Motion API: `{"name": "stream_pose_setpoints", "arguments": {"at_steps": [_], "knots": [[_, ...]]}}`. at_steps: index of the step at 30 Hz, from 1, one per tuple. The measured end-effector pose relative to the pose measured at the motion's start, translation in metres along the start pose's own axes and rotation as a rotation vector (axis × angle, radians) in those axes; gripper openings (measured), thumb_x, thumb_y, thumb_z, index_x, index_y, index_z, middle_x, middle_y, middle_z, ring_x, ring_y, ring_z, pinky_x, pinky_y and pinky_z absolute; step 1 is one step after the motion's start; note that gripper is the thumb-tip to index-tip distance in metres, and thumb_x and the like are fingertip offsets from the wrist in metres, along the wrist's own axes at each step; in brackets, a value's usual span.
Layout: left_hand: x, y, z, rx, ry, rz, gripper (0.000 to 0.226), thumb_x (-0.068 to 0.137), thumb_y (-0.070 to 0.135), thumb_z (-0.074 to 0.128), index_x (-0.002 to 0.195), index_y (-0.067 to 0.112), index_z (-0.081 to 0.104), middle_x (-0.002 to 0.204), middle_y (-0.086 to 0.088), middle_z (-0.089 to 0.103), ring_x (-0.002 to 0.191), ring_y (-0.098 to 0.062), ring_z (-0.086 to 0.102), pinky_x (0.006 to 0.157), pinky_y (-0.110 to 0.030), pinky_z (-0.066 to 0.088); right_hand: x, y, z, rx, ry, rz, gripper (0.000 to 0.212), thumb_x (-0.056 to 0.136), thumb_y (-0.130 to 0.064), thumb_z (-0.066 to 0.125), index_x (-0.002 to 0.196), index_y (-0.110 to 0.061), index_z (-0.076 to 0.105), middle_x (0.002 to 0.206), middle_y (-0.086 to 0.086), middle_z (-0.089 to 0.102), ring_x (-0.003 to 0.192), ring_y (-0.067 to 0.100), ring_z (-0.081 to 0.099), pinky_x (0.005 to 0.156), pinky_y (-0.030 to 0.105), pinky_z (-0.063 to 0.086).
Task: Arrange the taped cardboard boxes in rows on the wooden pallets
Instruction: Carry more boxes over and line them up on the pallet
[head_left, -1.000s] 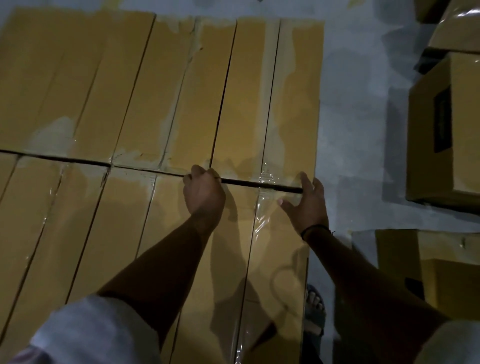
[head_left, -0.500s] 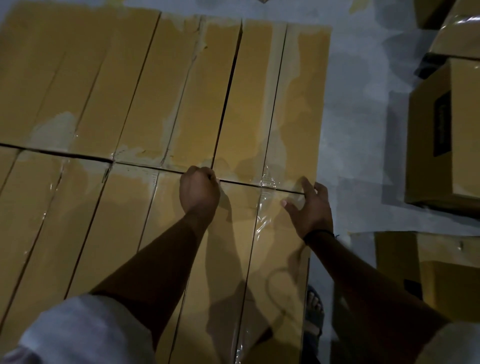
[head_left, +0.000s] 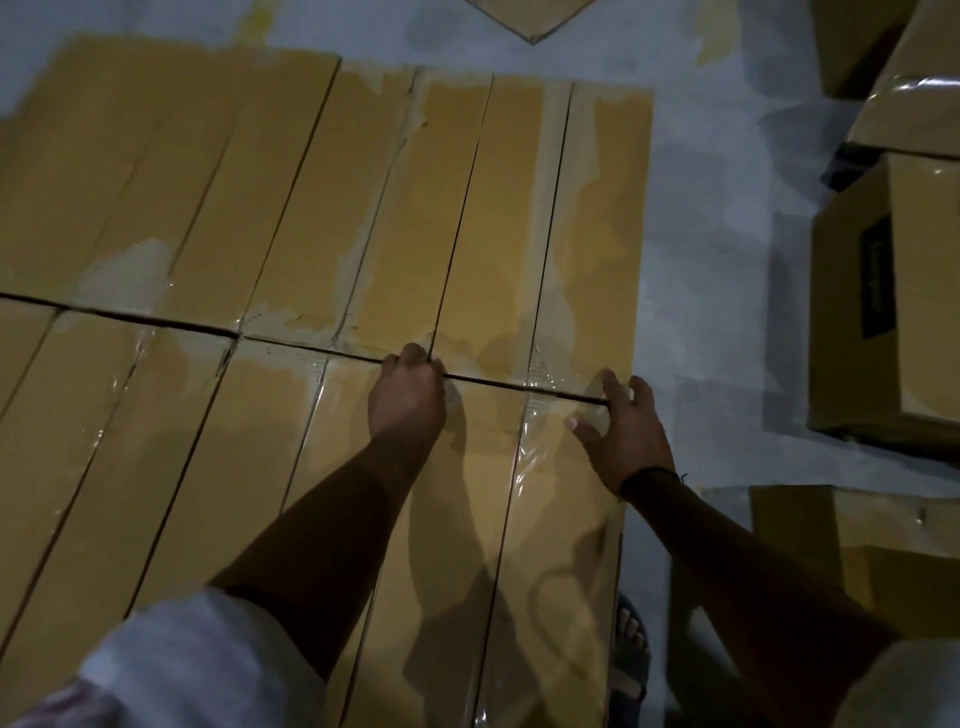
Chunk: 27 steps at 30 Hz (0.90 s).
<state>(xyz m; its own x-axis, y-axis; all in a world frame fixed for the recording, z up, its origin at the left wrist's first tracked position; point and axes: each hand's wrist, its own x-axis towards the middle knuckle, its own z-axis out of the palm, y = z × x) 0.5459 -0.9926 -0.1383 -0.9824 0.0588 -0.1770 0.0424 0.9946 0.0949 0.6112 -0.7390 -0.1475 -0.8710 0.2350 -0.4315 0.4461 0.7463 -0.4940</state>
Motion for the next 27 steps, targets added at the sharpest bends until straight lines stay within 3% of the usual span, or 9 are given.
{"name": "stream_pose_setpoints", "arguments": {"at_steps": [3,5,9,13,17,23,27], "knots": [[0.006,-0.001,-0.007,0.008,-0.067,0.010,0.028,0.097,0.016,0.056,0.122,0.016,0.069,0.129,-0.008,0.056,0.112,-0.028,0.056,0.089,-0.037,0.054,0.000,-0.001,-0.003,-0.044,-0.054,-0.001,0.081,0.097,-0.046,0.062,0.161,-0.026,0.018,0.168,0.009,0.005,0.149,0.036,0.028,0.116,0.041,0.033],[0.001,-0.002,-0.008,0.017,-0.116,0.041,0.040,0.096,0.020,0.060,0.135,0.016,0.060,0.141,-0.009,0.050,0.122,-0.029,0.053,0.097,-0.040,0.051,-0.003,-0.005,-0.002,-0.102,-0.055,0.010,0.083,0.097,-0.050,0.060,0.161,-0.025,0.012,0.169,0.011,-0.001,0.152,0.036,0.019,0.119,0.044,0.029],[-0.049,-0.004,-0.002,-0.024,-0.150,0.066,0.070,0.098,0.036,0.063,0.157,0.022,0.028,0.168,-0.012,0.015,0.153,-0.032,0.020,0.121,-0.047,0.029,-0.032,-0.025,0.020,-0.279,0.085,-0.023,0.089,0.094,-0.055,0.057,0.160,-0.016,0.012,0.167,0.021,-0.001,0.151,0.044,0.009,0.122,0.053,0.021],[-0.119,-0.014,0.011,-0.074,-0.160,0.099,0.087,0.096,0.050,0.062,0.162,0.025,0.013,0.171,-0.014,-0.007,0.157,-0.036,0.004,0.125,-0.051,0.018,-0.093,-0.036,0.059,-0.411,0.069,-0.068,0.093,0.094,-0.063,0.045,0.161,-0.017,0.000,0.167,0.022,-0.009,0.153,0.047,-0.003,0.121,0.058,0.010],[-0.183,-0.037,0.015,-0.099,-0.243,0.122,0.086,0.096,0.058,0.056,0.163,0.030,0.008,0.170,-0.009,-0.016,0.157,-0.034,-0.004,0.126,-0.052,0.016,-0.163,-0.032,0.100,-0.429,-0.015,-0.042,0.092,0.095,-0.068,0.036,0.162,-0.021,-0.007,0.166,0.018,-0.020,0.153,0.044,-0.013,0.122,0.061,0.002],[-0.275,-0.078,0.011,-0.058,-0.416,0.193,0.090,0.100,0.061,0.045,0.163,0.028,-0.010,0.167,-0.007,-0.029,0.156,-0.039,-0.013,0.126,-0.052,0.008,-0.273,-0.025,0.140,-0.349,-0.042,0.223,0.099,0.081,-0.086,0.033,0.161,-0.037,0.000,0.168,0.015,-0.018,0.149,0.054,-0.009,0.113,0.073,0.016],[-0.296,-0.093,0.012,0.044,-0.498,0.234,0.094,0.103,0.041,0.054,0.162,0.025,-0.017,0.164,-0.008,-0.035,0.154,-0.042,-0.016,0.125,-0.051,0.018,-0.298,-0.027,0.157,-0.286,-0.155,0.324,0.107,0.074,-0.093,0.037,0.158,-0.046,-0.010,0.163,0.007,-0.032,0.147,0.053,-0.018,0.114,0.074,0.014]]}}
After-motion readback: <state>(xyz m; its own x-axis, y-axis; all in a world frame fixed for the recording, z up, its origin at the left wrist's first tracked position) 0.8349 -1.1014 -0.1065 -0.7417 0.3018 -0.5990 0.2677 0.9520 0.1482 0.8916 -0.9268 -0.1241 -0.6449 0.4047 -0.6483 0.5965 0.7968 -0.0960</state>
